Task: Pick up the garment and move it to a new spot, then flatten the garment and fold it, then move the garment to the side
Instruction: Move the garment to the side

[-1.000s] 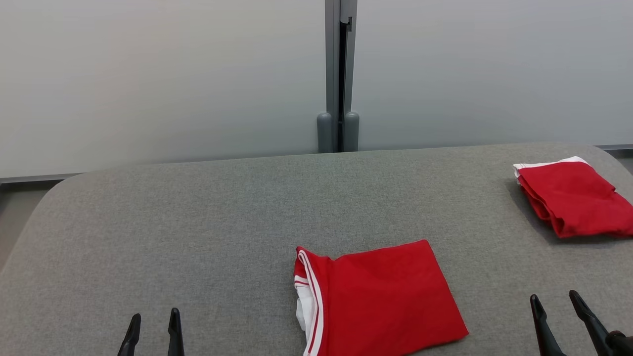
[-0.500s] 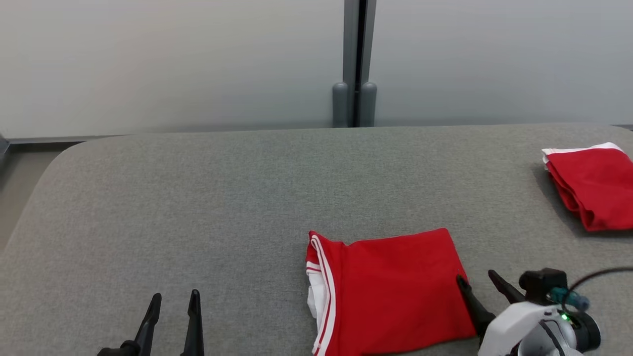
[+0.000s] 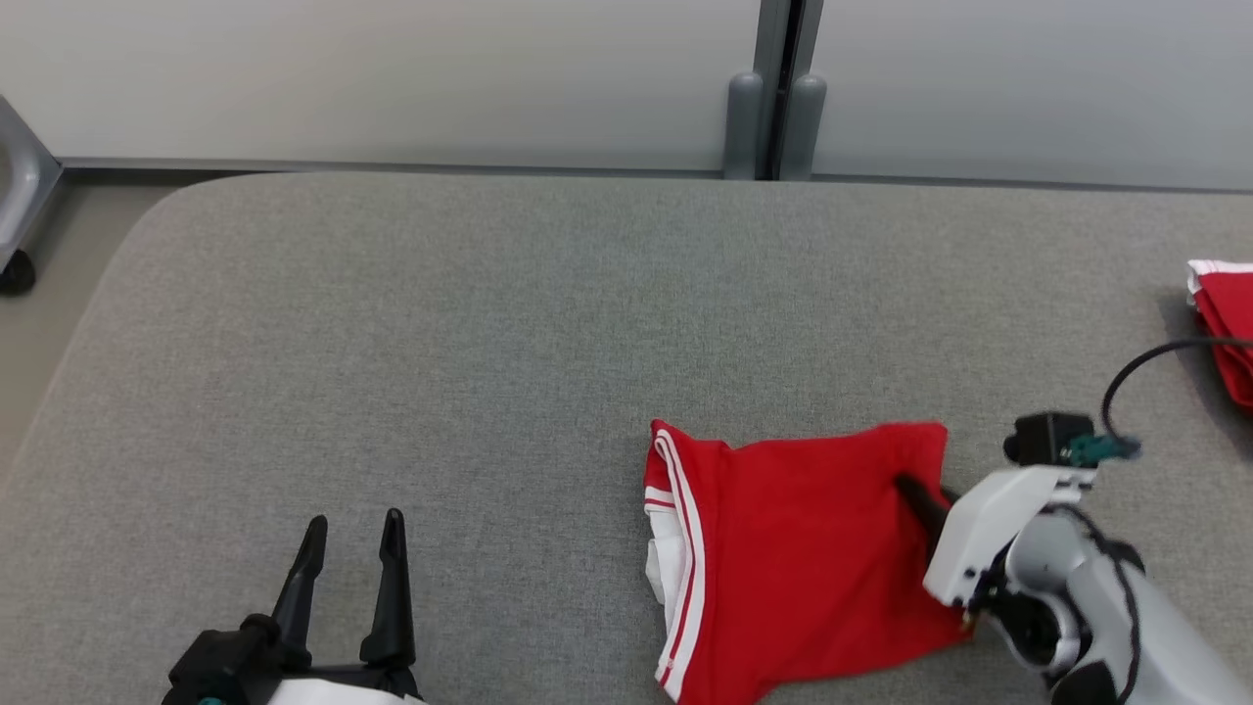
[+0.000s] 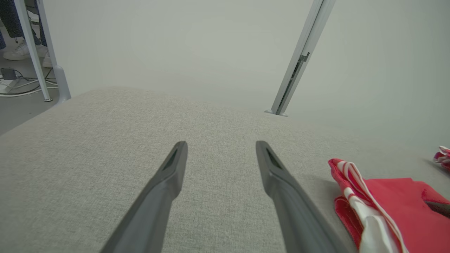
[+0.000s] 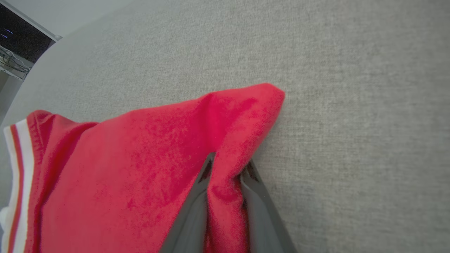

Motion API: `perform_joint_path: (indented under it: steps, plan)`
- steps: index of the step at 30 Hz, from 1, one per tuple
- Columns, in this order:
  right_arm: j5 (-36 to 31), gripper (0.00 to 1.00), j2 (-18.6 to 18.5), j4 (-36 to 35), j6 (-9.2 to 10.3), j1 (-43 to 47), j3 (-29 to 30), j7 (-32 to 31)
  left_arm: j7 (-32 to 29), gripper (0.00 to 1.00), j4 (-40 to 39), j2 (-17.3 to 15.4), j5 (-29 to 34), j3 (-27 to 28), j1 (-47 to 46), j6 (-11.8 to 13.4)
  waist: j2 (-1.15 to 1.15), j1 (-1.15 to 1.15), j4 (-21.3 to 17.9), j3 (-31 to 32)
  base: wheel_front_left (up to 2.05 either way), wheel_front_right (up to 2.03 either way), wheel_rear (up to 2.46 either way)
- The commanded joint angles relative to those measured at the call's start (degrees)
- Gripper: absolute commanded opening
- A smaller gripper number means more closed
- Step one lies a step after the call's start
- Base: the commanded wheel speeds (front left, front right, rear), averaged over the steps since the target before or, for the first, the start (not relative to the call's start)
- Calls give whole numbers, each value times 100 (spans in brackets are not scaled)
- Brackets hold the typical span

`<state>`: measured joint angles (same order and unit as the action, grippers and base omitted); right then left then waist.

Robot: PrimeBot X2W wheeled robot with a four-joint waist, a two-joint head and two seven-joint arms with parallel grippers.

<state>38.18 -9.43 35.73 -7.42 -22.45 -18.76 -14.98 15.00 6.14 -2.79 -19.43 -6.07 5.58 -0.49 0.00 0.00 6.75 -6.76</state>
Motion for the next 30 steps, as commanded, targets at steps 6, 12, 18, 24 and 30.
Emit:
perform_joint_path:
  steps: [6, 12, 18, 24, 30]
  plan:
    - [369, 0, -1053, -900, -7, -1064, 453, -336, 16, 100, -78, -22, -73, 82, -491, -67, 0, 0, -338, -757, 0, 0, 0]
    - [140, 0, -1929, -1529, -8, -1730, 1067, -880, 16, 100, -135, -23, 15, 70, -849, -198, 0, 0, -538, -1299, 0, 0, 0]
    - [-323, 0, -2449, -1764, -8, -2410, 1780, -1749, 16, 100, -122, -25, 124, -108, -1299, -344, 0, 0, -583, -1817, 0, 0, 0]
    - [-812, 0, -2712, -1830, -7, -2904, 2385, -2637, 16, 100, -134, -25, 138, -165, -1560, -395, 0, 0, -504, -2034, 0, 0, 0]
    - [-1309, 0, -2952, -1709, -7, -3017, 2644, -3343, 16, 100, -80, -22, 241, -35, -1502, -454, 0, 0, -487, -2045, 0, 0, 0]
